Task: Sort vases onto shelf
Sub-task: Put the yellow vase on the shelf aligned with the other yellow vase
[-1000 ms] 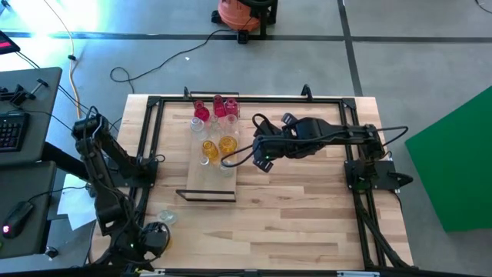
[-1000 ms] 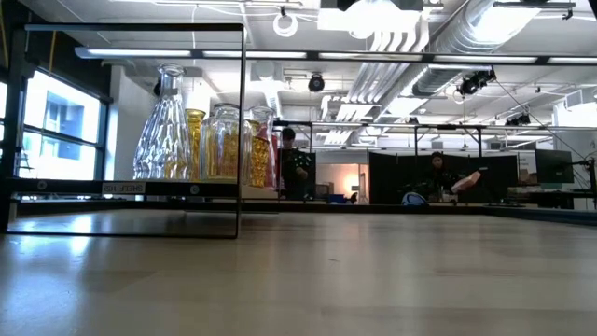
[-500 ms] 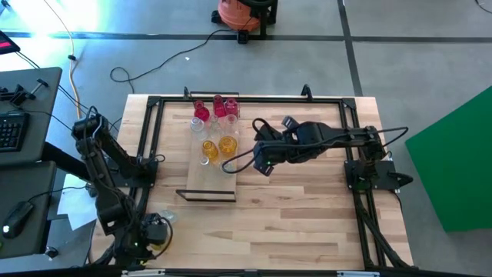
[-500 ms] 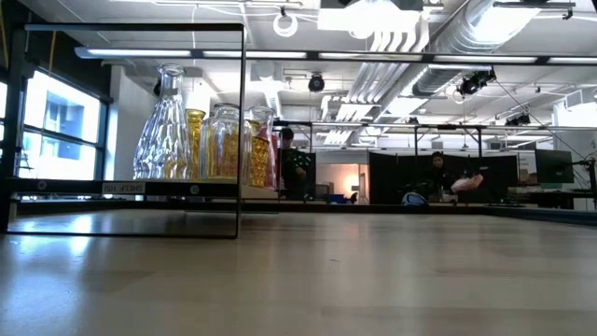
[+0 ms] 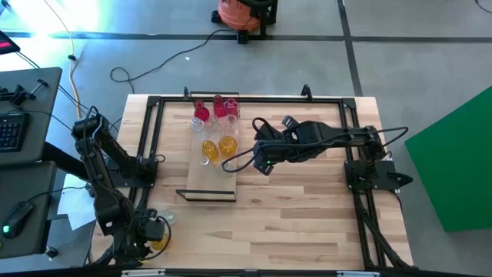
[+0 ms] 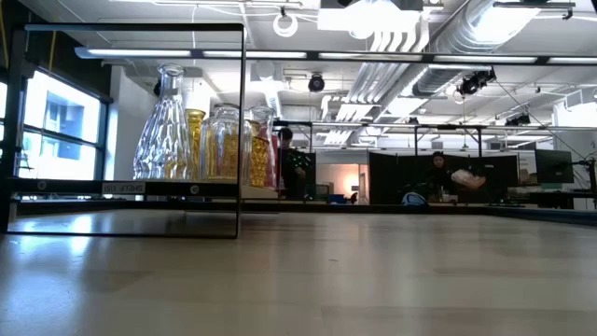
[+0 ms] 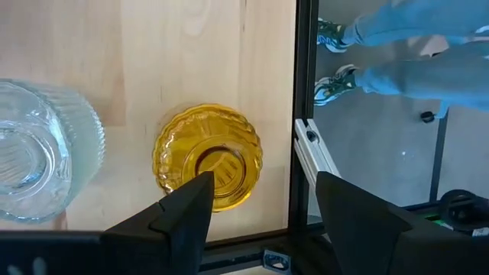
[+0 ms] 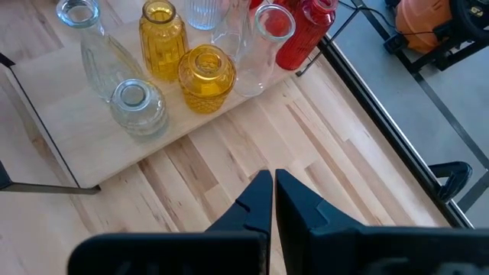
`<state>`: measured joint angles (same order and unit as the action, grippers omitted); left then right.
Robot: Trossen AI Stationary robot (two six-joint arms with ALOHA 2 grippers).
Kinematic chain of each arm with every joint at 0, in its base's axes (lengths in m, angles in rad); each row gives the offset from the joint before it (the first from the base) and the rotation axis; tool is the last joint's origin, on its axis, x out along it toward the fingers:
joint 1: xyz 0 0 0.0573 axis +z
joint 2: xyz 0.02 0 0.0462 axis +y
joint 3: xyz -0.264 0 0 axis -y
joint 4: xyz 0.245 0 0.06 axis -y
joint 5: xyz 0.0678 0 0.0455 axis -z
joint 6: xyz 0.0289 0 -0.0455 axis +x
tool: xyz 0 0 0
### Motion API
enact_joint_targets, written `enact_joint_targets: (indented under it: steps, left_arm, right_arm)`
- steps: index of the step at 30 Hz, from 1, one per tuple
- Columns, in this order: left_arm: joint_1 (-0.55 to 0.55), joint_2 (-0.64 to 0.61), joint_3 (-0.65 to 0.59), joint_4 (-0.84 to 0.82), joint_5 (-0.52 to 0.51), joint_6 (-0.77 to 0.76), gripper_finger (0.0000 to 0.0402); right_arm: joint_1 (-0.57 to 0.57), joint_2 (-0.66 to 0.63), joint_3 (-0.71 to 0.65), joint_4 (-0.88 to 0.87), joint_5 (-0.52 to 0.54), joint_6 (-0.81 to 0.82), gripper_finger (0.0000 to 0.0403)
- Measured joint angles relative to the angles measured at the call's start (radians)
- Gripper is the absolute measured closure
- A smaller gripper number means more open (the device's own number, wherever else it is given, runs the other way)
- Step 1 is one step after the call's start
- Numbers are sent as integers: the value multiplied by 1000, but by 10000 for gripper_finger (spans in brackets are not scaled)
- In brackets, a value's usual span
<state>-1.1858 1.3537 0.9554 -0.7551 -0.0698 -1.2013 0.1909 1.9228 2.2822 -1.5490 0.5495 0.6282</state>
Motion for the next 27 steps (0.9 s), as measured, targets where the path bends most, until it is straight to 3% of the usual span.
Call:
enact_joint_targets:
  steps: [12, 27]
  left_arm:
    - [15, 77, 7, 150, -4, -6, 179]
    - [14, 116, -7, 59, 46, -23, 179]
  right_arm:
    - [0, 0, 0, 0, 1, 0, 403]
    - [0, 0, 0, 0, 1, 0, 403]
